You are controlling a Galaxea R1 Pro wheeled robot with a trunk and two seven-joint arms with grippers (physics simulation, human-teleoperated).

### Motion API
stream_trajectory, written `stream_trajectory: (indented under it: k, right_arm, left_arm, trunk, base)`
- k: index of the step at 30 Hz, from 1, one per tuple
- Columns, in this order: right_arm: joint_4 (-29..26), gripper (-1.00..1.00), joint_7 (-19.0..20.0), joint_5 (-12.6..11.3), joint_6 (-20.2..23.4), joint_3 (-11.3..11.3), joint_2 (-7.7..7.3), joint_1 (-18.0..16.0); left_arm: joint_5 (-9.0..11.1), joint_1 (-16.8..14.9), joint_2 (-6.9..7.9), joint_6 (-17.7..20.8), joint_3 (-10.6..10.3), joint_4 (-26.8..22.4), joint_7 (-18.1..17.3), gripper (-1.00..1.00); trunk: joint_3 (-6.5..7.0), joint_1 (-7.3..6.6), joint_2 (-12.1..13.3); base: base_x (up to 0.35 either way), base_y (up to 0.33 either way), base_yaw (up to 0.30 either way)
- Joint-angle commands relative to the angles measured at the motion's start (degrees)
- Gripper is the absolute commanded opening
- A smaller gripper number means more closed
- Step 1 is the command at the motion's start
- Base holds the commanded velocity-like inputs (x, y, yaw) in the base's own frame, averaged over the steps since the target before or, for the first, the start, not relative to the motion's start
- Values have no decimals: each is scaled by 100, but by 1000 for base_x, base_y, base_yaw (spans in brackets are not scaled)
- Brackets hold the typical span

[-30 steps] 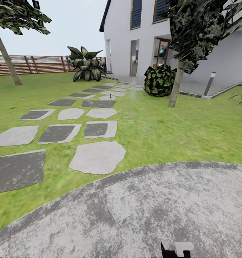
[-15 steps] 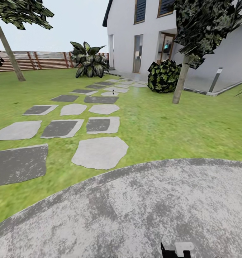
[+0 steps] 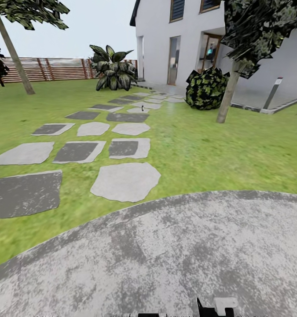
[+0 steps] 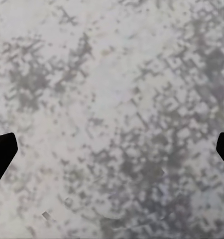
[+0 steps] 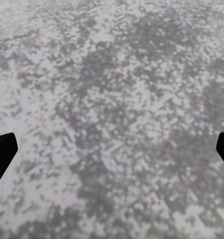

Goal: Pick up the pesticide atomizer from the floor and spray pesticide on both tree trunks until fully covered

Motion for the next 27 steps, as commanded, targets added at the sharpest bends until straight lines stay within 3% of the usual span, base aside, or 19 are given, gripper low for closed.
stream_trajectory:
  k: [1,4,9,27]
  right_arm:
    - [0,100,0,0,0,0,0,0]
    - [0,100,0,0,0,0,0,0]
    - [0,100,0,3,0,2,2,0]
    - [21,100,14,1,-5,6,6,0]
  left_arm:
    - [0,0,0,-2,0,0,0,100]
    - [0,0,0,-9,-3,0,0,100]
    - [-32,0,-15,-25,-55,13,-7,100]
    - [0,-6,91,15,0,18,43,100]
  trunk:
    - [-28,22,-42]
    - [-122,30,-46]
    - [-166,30,-46]
    - [-178,30,-46]
  base:
    - [0,0,75]
    - [0,0,77]
    - [0,0,76]
    - [0,0,7]
